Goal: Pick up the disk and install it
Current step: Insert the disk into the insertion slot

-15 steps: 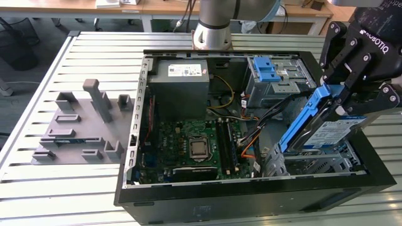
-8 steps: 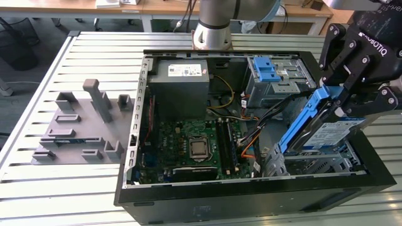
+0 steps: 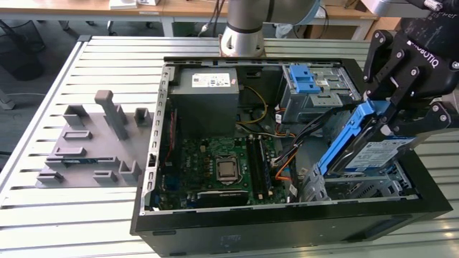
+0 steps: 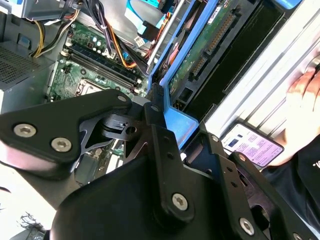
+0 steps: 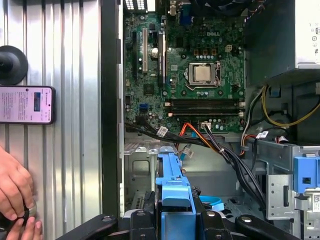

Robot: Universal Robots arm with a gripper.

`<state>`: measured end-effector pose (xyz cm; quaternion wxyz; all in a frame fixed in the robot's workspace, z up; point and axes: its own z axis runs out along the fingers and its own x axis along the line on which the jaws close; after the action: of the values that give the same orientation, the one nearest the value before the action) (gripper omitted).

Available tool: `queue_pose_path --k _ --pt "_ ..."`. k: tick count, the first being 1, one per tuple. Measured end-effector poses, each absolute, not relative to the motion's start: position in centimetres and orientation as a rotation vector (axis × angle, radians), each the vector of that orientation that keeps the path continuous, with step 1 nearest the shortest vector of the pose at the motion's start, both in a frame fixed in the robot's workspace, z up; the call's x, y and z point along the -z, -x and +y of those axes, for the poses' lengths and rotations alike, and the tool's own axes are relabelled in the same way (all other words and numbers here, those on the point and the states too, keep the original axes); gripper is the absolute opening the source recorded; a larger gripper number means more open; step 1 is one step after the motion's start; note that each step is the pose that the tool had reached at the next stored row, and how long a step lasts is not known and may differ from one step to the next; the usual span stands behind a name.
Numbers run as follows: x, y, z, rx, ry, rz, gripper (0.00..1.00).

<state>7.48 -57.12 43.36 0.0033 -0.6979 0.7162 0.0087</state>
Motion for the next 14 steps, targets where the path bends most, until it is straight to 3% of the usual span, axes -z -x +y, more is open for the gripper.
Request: queue_pose_path --k 14 --pt "-42.39 -7.48 -57.12 -0.027 2.188 2.245 0.36"
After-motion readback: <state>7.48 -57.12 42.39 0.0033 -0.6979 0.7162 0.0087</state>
